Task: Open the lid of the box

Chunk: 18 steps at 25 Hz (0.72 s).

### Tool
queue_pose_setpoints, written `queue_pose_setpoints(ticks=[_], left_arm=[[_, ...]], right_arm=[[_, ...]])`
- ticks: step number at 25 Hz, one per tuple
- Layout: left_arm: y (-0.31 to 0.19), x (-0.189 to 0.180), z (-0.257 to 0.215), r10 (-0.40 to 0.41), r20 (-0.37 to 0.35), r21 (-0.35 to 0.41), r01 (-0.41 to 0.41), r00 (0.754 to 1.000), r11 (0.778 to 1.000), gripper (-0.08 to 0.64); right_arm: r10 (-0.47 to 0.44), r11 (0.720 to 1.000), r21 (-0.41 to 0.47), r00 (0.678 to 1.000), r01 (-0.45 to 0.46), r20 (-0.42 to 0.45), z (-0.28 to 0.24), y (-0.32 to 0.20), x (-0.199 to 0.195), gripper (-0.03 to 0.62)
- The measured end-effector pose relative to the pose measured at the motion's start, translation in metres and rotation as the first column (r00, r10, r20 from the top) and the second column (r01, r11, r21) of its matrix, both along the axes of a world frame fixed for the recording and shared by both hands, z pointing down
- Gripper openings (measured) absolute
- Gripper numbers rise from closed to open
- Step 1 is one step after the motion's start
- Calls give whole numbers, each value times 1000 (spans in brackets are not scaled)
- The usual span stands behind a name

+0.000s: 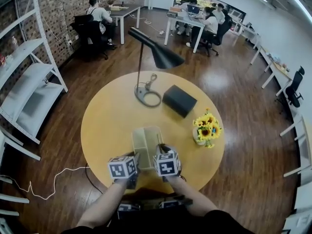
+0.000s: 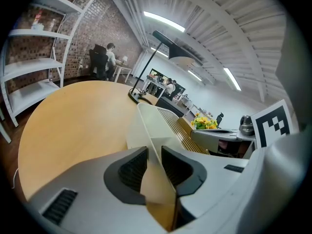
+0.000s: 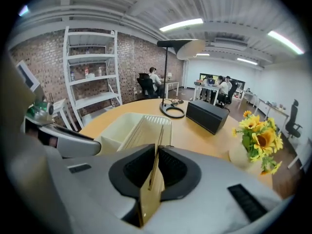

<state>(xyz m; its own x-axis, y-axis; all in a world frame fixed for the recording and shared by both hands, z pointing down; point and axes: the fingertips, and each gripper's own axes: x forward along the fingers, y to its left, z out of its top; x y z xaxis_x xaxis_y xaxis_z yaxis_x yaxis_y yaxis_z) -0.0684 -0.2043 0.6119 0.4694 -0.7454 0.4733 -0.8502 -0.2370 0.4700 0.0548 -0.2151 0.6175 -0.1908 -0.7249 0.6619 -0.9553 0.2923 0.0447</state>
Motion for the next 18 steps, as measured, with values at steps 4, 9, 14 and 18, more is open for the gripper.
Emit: queue_pose_setpoints(ticks=[4, 9, 14, 18], left_arm=[[1, 1, 2, 2, 4, -10, -2, 1000, 1000, 87], [2, -1, 1, -7, -19, -11, 7, 1000, 1000, 87], [2, -2, 2, -19, -27, -14, 19, 999, 1000, 87], [2, -3, 1, -12, -14, -1, 12, 1000, 1000, 87]], right_arm=[[11, 995, 94, 998, -16, 61, -24, -1, -2, 17], [17, 979, 200, 991, -44, 136, -73, -3, 19, 17], [82, 979, 177, 993, -96, 83, -58, 0, 80, 17], [170, 983, 70, 985, -172, 38, 0, 14, 133, 17]])
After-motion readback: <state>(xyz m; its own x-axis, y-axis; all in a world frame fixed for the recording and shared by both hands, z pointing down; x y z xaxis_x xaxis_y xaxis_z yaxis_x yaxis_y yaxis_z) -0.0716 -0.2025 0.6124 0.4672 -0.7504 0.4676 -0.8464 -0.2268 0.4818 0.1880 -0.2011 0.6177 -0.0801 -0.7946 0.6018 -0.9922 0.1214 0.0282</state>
